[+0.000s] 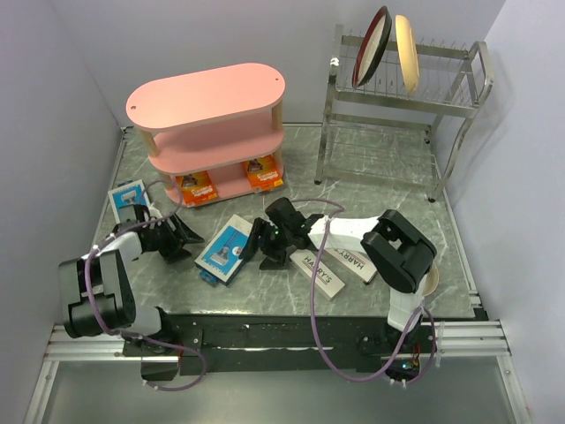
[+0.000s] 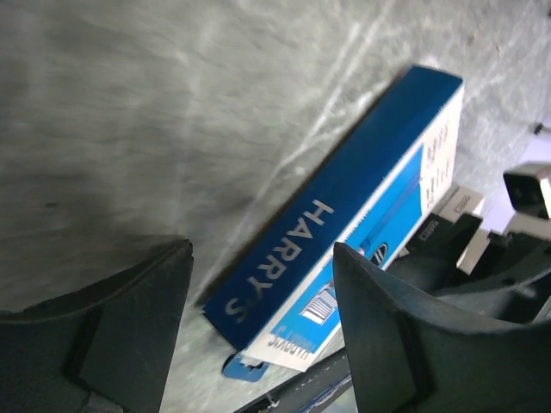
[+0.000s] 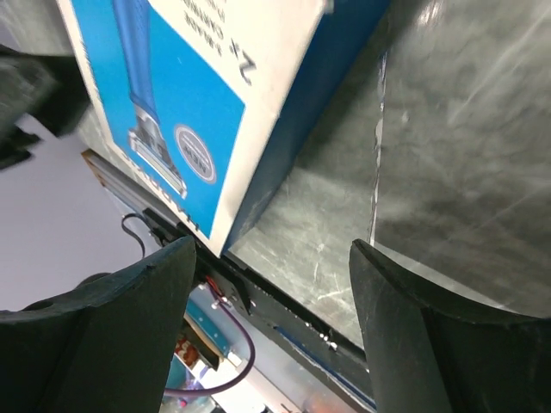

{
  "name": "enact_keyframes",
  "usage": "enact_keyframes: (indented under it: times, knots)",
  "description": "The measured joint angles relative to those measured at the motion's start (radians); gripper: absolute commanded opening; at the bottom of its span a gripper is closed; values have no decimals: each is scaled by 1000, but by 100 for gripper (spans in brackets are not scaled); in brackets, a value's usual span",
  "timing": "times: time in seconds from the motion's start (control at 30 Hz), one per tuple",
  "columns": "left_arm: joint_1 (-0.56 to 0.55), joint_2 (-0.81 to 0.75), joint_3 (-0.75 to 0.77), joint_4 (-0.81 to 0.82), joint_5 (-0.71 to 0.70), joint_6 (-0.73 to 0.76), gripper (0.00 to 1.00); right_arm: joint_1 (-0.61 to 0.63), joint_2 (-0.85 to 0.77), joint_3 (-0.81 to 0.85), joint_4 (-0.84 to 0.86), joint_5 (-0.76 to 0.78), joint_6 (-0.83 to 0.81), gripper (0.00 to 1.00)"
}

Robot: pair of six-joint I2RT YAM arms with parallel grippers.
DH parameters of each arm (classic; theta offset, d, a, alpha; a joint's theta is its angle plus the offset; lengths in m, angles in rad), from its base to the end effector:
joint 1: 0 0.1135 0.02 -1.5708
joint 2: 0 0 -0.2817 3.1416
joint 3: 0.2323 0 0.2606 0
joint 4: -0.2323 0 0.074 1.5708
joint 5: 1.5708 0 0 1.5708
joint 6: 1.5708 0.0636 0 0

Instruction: Place and organize the shaving razors onto the shelf

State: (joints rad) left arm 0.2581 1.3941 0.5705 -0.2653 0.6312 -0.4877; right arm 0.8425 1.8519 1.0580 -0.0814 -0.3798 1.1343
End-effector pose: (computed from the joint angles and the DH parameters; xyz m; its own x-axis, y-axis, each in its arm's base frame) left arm 0.2464 0.0262 0.1345 -0.7842 -0.5983 -0.1644 -0.3499 0.6453 -0.6791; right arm 0.2513 0.3172 0.1432 -0.9875 0.1573 -0.0130 0.1032 0.7056 0.7010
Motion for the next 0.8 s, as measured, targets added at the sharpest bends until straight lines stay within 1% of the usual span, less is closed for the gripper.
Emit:
enact_keyframes:
  times: [0.1,0.2,0.23,0.3,0.37,0.4,0.47,0.5,0.63,0.8]
  knots:
    - [-47,-1,-22,47,12,-33,71,-17,0,-15,33,-9,-3,79]
    - [-102,2,-32,88,16,-63,68,-33,0,-36,66,-24,-5,79]
    - [-117,5,-37,98,19,-77,65,-37,0,-39,72,-31,-6,79]
    - [-154,10,-48,123,23,-111,62,-45,0,-39,87,-39,-8,79]
    - [-187,6,-67,140,18,-154,55,-51,0,-39,98,-47,-11,79]
    - [-200,1,-79,146,17,-177,50,-54,0,-39,101,-51,-14,79]
    - [-217,-23,-115,153,9,-231,46,-60,-1,-45,113,-56,-24,79]
    - [-225,-40,-138,156,7,-262,42,-64,-4,-53,119,-57,-28,79]
    - [-256,-102,-184,158,-8,-355,38,-87,-18,-105,125,-69,-55,79]
    - [-270,-95,-195,185,-9,-414,38,-104,-52,-165,153,-99,-85,79]
